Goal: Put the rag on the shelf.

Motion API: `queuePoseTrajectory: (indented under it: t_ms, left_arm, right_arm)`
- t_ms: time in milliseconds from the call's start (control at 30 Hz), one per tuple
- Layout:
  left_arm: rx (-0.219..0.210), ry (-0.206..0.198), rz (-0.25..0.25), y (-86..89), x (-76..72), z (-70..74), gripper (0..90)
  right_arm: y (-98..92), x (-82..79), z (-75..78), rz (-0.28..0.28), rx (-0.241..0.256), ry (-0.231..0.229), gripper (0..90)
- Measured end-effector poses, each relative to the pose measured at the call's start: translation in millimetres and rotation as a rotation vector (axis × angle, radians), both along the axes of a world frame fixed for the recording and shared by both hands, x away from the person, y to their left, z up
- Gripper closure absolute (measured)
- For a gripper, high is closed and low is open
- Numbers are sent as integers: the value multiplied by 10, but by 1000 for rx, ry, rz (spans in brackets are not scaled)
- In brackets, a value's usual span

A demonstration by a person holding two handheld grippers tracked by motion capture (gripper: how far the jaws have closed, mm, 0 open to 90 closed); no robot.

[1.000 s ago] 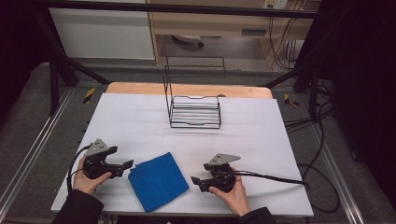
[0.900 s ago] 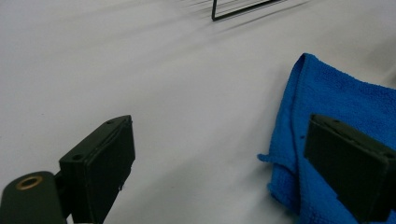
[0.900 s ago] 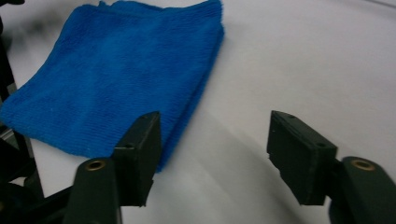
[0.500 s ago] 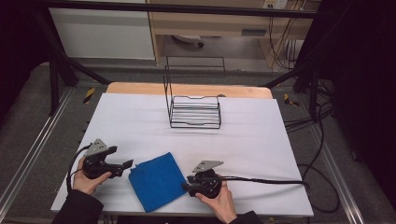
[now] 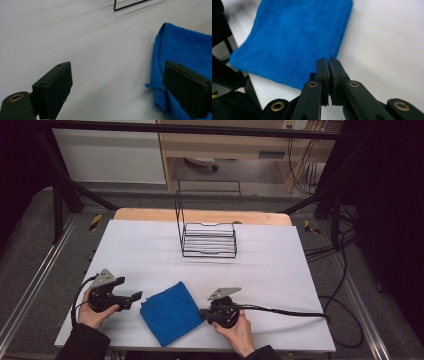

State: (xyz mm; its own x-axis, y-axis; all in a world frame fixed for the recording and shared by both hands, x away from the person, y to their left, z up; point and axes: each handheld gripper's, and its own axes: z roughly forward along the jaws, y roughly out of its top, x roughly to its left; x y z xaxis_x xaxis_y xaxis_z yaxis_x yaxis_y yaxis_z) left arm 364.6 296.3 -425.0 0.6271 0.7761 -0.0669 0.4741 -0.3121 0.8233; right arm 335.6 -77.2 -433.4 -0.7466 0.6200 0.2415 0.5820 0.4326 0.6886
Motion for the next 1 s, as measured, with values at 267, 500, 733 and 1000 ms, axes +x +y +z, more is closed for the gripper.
queuePoseTrajectory:
  t_ms: [267, 500, 733, 1000]
  left_arm:
    - [4, 0, 1, -11, -2, 4, 95]
    - [14, 2, -5, -28, -2, -6, 96]
    - [15, 1, -7, -41, -7, -6, 95]
    - [20, 0, -7, -50, -8, -6, 96]
  right_arm:
    - [-359, 311, 127, -22, -104, 17, 872]
    - [-424, 608, 112, -21, -176, -45, 863]
    - [-550, 500, 22, -154, -82, -99, 638]
    - [-640, 433, -140, -295, -25, -16, 680]
